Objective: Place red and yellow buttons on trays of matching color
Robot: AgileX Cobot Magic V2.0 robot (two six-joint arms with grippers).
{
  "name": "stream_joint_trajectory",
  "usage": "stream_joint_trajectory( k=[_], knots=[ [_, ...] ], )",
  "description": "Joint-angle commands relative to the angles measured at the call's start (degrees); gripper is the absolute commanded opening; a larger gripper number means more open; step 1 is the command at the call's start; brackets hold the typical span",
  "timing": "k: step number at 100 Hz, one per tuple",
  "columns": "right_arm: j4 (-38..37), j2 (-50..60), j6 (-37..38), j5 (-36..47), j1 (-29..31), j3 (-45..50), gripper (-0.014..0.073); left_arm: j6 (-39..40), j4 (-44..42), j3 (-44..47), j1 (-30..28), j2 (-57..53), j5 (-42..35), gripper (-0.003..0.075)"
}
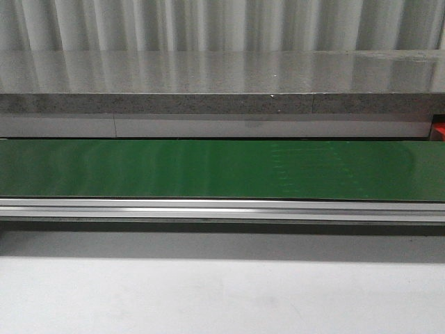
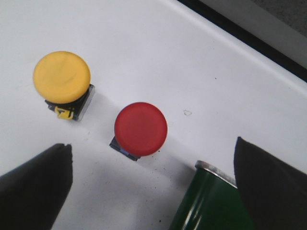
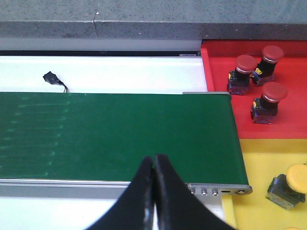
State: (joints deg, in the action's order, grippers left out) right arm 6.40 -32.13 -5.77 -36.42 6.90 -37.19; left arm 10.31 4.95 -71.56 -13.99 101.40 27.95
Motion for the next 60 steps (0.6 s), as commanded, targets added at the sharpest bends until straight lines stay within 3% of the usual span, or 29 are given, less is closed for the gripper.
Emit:
stream_joint_trajectory(
  k=[1, 60],
  knots=[
    [-0.1, 0.1, -0.6, 3.6, -0.1, -1.6, -0.0068, 0.5, 0.8, -3.7, -0.2, 0.2, -3.3, 0.0648],
    [-0.1, 0.1, -0.6, 3.6, -0.1, -1.6, -0.0068, 0.6, 0.9, -10.7, -0.2, 10.9, -2.7, 0.0626]
  ],
)
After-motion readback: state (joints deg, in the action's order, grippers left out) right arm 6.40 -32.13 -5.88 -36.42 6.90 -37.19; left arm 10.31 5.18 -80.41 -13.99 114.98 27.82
